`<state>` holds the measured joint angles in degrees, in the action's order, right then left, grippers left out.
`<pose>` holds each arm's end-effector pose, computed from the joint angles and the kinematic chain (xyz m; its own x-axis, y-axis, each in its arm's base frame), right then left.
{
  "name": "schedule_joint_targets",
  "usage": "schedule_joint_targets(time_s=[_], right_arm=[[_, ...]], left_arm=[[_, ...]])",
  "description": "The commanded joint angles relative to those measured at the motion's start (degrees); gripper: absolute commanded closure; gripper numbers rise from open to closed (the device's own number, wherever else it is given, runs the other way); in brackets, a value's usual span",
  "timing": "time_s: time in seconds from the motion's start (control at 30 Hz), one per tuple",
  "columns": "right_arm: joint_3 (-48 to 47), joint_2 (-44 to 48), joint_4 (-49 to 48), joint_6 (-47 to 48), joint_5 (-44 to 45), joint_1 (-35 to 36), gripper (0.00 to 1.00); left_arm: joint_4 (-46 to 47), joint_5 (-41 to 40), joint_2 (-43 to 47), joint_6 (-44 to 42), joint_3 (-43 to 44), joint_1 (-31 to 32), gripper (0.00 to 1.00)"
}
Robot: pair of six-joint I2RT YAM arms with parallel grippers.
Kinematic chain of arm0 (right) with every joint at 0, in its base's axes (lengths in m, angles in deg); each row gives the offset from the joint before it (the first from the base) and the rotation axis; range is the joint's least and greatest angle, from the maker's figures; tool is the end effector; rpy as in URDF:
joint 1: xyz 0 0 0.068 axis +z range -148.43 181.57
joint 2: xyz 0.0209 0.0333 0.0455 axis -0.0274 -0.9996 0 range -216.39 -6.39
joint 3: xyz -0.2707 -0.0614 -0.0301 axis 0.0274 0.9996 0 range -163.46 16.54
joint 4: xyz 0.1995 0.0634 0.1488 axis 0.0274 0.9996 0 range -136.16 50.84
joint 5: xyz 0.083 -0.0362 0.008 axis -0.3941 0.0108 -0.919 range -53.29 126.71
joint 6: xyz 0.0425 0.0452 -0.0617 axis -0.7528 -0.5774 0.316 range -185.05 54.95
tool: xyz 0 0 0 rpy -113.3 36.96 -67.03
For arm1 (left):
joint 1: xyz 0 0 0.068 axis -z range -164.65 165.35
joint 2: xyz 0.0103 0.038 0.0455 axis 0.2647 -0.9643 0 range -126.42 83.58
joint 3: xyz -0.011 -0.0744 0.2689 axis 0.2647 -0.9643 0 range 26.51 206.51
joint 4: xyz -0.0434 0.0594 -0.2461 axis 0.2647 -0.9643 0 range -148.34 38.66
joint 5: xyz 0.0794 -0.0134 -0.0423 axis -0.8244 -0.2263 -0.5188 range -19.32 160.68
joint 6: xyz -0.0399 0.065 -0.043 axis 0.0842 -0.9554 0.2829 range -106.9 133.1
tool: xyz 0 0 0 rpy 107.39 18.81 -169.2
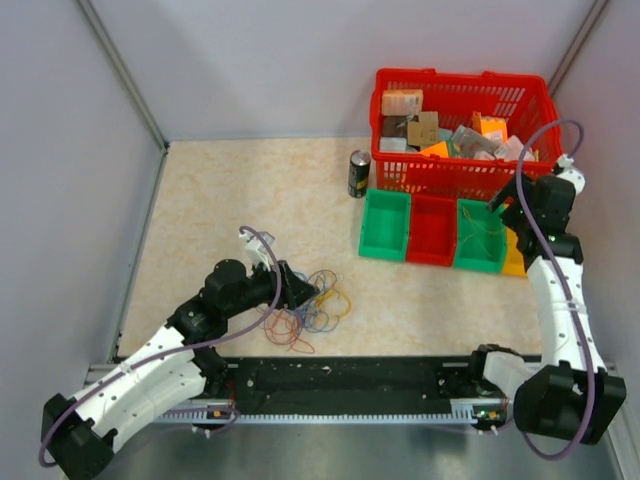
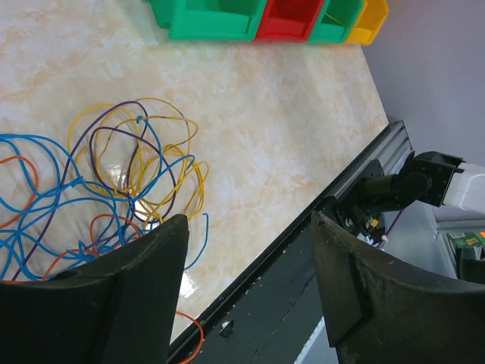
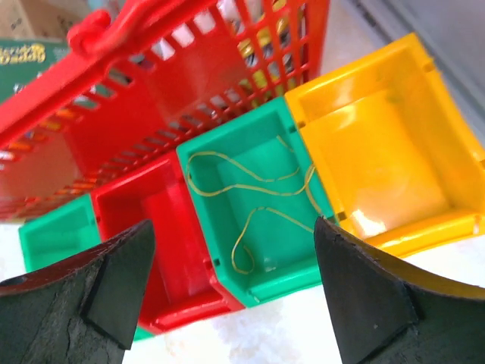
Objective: Untangle the cables
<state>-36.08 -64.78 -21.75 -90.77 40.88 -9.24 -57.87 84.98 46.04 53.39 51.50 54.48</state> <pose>0.2483 -0.0532 0.3035 -0.3368 0.5049 -0.7948 0.4382 0.8312 0.3422 0.1382 -0.1373 0.2359 -0.7059 -0.2334 -0.6687 0.4407 0.5943 -0.6727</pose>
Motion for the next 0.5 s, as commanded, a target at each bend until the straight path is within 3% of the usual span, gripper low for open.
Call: schedule_joint_targets(time_s=[0.0,0.1,0.2,0.27,0.33,0.37,0.4,0.47], right_arm=[[-4.0,-5.1,4.1,0.7,7.6,-0.4,0.15],[-1.5,-6.6,2.9,1.0,10.9,-0.5,0.17],[0.5,-9.5,-0.1,3.5,16.4,-0.5,0.28],[0.6,-12.1,-1.5,4.1,19.1,-0.5,0.43],[0.9,-13.8,-4.1,4.6,15.9,-0.5,0.57],[1.2,-14.4,-5.5,4.8,14.0,-0.4,0.77],[1.7,-14.7,-7.4,4.8,11.8,-0.3,0.9],[4.1,-15.0,-12.9,4.4,6.1,0.5,1.0]], left_arm=[[2.3,1.7,0.8,-1.0,0.1,0.0,0.3],[1.6,1.3,2.0,-1.3,-0.1,0.0,0.29],[1.3,0.7,3.1,-1.4,-0.5,0.0,0.29],[1.4,0.5,3.6,-1.7,-0.8,0.0,0.29],[1.3,0.4,3.4,-1.8,-0.7,0.0,0.3],[1.3,0.4,3.4,-1.8,-0.6,0.0,0.3],[1.2,0.3,3.4,-1.6,-0.6,0.0,0.3],[1.0,-0.1,3.4,-1.5,-0.5,0.0,0.3]])
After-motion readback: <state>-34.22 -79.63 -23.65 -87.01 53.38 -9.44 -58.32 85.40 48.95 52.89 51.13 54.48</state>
